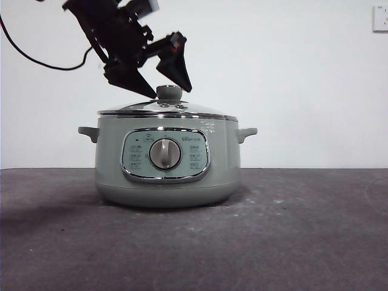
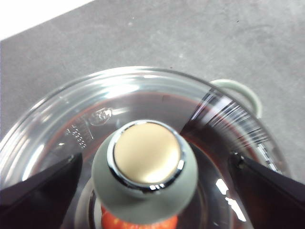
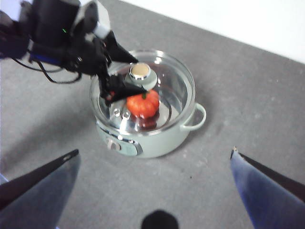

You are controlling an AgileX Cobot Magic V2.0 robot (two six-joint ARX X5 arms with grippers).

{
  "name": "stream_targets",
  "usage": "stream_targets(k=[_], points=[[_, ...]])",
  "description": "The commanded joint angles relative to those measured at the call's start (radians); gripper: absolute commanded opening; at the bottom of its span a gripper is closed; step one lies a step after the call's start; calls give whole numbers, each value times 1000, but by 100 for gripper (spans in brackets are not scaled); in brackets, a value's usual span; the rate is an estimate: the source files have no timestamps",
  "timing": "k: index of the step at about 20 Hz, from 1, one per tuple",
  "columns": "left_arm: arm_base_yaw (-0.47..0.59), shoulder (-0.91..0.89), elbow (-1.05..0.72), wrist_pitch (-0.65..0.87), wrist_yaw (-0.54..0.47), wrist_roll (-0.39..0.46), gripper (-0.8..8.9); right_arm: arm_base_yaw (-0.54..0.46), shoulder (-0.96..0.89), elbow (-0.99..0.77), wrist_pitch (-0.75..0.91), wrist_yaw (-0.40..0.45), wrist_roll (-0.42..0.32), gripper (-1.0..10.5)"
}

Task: Pick up the pumpkin,open the lid,put the pumpkin in the pot,close the lid

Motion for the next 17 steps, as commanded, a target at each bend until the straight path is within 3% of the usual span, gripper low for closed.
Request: stream_targets(k=[1, 4, 9, 13, 15, 17], points=[[-3, -54, 3, -22, 5, 4, 574, 2, -2, 1, -16, -2, 10, 597], [-3, -158, 3, -141, 6, 4, 573, 2, -2, 1, -47, -27, 10, 596], [-3, -383, 3, -452, 14, -23, 565, 2, 5, 1, -101, -183, 10, 595], [-3, -558, 3, -669, 14, -27, 523, 3, 23, 1, -163, -211, 9, 593], [-3, -623, 3, -741, 14, -27, 248, 3, 27, 1, -180, -211, 10, 490], [-3, -669, 3, -783, 14, -27, -16, 3, 28, 1, -180, -211, 8, 214]])
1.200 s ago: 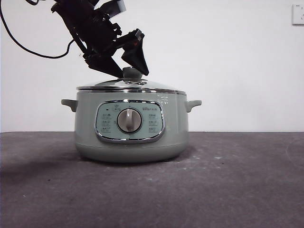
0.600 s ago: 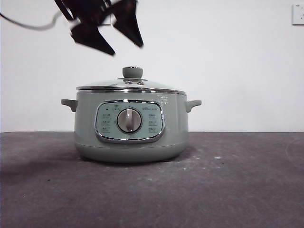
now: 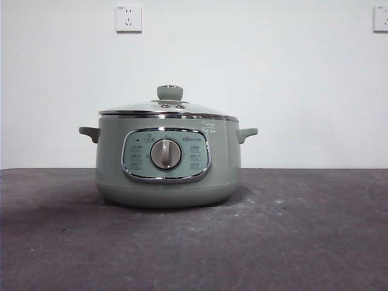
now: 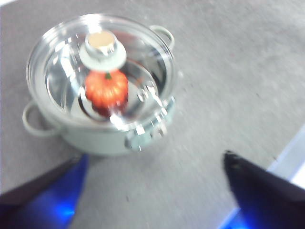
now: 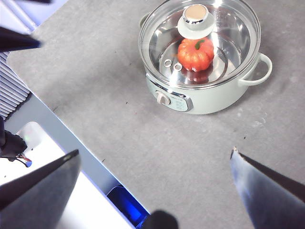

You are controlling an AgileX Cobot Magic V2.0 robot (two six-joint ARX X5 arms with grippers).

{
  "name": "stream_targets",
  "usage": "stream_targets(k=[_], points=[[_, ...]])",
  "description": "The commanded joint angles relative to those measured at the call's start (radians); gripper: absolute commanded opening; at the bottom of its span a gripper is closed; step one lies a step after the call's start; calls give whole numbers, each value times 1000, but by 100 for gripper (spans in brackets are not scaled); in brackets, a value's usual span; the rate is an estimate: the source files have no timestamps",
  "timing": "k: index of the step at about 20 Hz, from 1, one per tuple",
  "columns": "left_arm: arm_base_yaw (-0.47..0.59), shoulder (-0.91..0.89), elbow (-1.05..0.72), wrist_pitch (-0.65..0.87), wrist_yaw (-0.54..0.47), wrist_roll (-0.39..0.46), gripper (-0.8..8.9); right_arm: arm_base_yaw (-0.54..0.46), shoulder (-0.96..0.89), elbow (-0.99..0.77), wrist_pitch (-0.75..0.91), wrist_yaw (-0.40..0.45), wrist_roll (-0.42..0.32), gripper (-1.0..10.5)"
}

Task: Pick up the pumpkin,open the lid,put the pumpkin in the pot,close the lid

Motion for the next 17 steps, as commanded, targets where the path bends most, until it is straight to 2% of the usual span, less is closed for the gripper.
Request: stream_targets(k=[1, 2, 5, 6, 8, 17], points=[[-2, -35, 3, -29, 6, -9, -8, 3, 1, 1, -18, -2, -1, 52], [-2, -46, 3, -45, 27, -9, -9, 3, 1, 1, -18, -2, -10, -14], [-2, -56, 3, -74, 92, -9, -8, 3, 1, 1, -13, -2, -13, -2], [-2, -56, 3, -73, 96, -8, -8, 2, 1, 1, -10, -1, -10, 1], [-2, -53, 3, -69, 97, -8, -8, 2, 0, 1, -11, -1, 43, 1], [-2, -53, 3, -66, 98, -8, -8, 0, -3, 1, -11, 3, 47, 1]])
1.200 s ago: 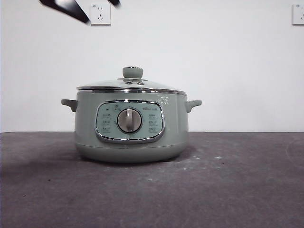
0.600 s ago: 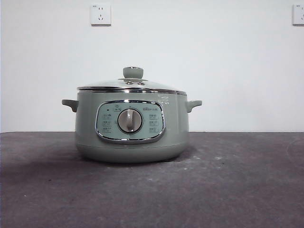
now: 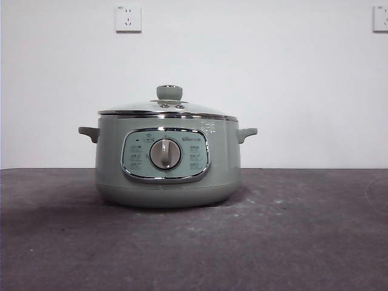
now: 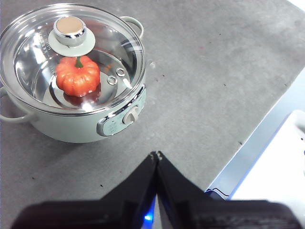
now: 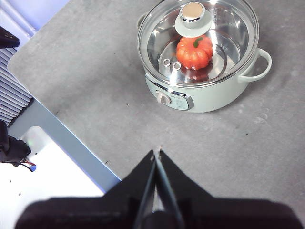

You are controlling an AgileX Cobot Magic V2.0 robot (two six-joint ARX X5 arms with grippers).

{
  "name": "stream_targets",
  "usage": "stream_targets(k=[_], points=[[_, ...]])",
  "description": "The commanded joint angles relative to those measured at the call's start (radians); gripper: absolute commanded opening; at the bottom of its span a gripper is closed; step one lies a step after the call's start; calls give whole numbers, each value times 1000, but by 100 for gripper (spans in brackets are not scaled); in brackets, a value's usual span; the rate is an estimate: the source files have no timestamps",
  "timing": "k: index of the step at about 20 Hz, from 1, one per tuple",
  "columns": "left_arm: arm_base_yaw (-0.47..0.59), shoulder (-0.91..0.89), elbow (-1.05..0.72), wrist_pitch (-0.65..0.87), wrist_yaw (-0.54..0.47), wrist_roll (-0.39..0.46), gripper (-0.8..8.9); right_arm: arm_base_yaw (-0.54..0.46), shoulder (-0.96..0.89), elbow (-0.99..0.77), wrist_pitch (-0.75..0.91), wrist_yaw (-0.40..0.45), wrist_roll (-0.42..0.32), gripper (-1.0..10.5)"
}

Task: Pick up the pumpkin,open the lid,put the pumpkin in the pot,close the lid

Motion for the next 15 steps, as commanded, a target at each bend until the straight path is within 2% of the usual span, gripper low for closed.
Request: stream_targets(k=[1, 4, 6, 7, 8, 9, 12, 14, 15], points=[[-2, -2, 3, 5, 8, -2, -8, 0, -3, 1, -11, 1, 9, 1], [-2, -3, 3, 24, 8, -2, -8, 0, -3, 1, -11, 2, 9, 1], [12, -20, 0, 74, -25, 57, -8, 0, -3, 1, -11, 4, 9, 1], [30, -35, -13, 147, -24, 109, -8, 0, -3, 1, -11, 4, 9, 1], [60, -70, -53, 275, -17, 156, -5, 0, -3, 1, -11, 4, 9, 1], [91, -109, -112, 407, -13, 164, -3, 0, -3, 1, -11, 4, 9, 1], [211, -287, -435, 899, -18, 95, -3, 0, -3, 1, -11, 4, 9, 1], [281, -398, -655, 1148, -30, 76, -3, 0, -3, 1, -11, 4, 9, 1], [308, -445, -744, 1221, -59, 76, -3, 0, -3, 1, -11, 4, 9, 1]])
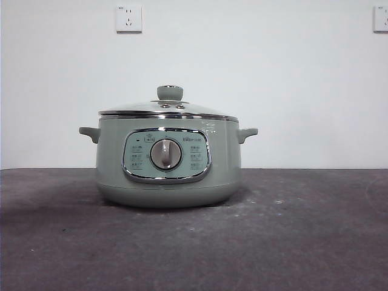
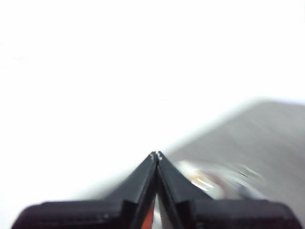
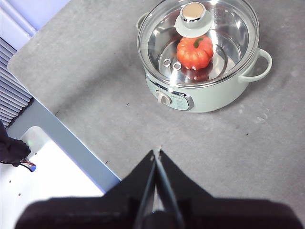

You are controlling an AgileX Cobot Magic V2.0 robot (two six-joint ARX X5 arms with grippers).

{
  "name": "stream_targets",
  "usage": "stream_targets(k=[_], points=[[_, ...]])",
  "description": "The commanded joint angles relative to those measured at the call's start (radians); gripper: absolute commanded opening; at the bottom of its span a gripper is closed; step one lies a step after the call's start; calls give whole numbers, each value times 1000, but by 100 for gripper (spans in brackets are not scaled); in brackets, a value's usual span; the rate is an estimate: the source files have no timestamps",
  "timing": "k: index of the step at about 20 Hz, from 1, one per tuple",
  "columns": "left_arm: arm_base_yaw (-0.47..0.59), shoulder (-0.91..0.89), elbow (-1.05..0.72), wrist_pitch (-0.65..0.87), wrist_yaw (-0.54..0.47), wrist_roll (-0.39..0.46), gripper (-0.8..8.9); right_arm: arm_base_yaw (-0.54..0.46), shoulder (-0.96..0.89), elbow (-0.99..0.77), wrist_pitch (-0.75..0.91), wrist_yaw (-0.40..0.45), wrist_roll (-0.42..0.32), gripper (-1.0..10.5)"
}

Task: Pick up the pumpkin,open the lid,put the pumpkin in the pot,close the lid

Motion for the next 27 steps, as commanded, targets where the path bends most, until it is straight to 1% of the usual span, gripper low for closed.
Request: stream_targets(k=[1, 3, 7, 11, 12, 14, 15, 20, 22, 25, 27], points=[[63, -114, -249, 205, -74, -19, -3, 0, -2, 1, -11, 3, 9, 1], [92, -214, -405, 249, -140, -19, -3, 0, -2, 1, -11, 3, 9, 1], [122, -368, -624, 248, -246, -19, -3, 0, -2, 1, -11, 3, 9, 1], [148, -488, -786, 246, -249, -23, -3, 0, -2, 1, -11, 3, 9, 1], [152, -504, -814, 246, -249, -37, -3, 0, -2, 1, -11, 3, 9, 1], [159, -527, -854, 230, -249, -48, -3, 0, -2, 1, -11, 3, 9, 1], [158, -539, -862, 197, -249, -48, -3, 0, -2, 1, -11, 3, 9, 1], [158, -612, -862, -35, -245, -48, -3, 0, -2, 1, -11, 3, 9, 1], [158, -647, -862, -105, -241, -56, -3, 0, -2, 1, -11, 3, 9, 1], [158, -647, -862, -98, -229, -81, -3, 0, -2, 1, -11, 3, 9, 1], [158, -645, -862, -97, -223, -82, -3, 0, -2, 1, -11, 3, 9, 1]])
